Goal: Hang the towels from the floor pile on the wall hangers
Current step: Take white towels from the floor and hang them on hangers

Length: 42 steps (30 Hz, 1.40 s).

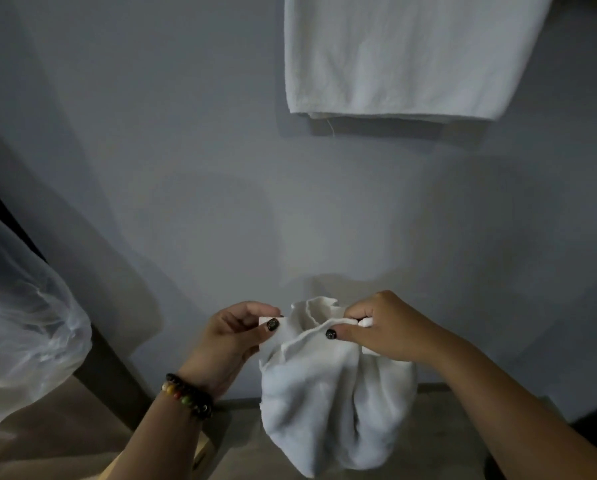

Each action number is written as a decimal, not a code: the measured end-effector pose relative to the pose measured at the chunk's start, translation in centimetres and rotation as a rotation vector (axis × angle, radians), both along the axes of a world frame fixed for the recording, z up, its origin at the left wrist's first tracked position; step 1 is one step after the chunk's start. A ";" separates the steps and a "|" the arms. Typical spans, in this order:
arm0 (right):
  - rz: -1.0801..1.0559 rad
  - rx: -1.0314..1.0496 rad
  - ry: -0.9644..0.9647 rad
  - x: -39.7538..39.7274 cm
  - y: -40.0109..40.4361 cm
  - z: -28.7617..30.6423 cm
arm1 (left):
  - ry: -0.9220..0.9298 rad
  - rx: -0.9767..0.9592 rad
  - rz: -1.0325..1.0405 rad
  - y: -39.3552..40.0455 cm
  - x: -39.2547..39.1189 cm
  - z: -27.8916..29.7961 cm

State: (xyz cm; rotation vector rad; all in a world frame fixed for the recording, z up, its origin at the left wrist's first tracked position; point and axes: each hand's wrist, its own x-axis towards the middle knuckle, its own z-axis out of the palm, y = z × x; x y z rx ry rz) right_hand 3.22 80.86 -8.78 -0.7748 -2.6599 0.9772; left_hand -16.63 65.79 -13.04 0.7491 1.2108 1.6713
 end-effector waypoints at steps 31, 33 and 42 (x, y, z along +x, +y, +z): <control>-0.317 -0.092 0.434 -6.1 -5.2 -7.0 | -0.079 -0.040 0.195 -1.7 3.6 -2.9; -0.325 -0.097 0.456 -6.4 -4.5 -6.1 | -0.075 0.005 0.190 -1.5 3.8 -2.4; -0.343 -0.117 0.367 -7.8 1.7 -2.5 | 0.374 -0.039 0.360 4.4 -1.9 1.4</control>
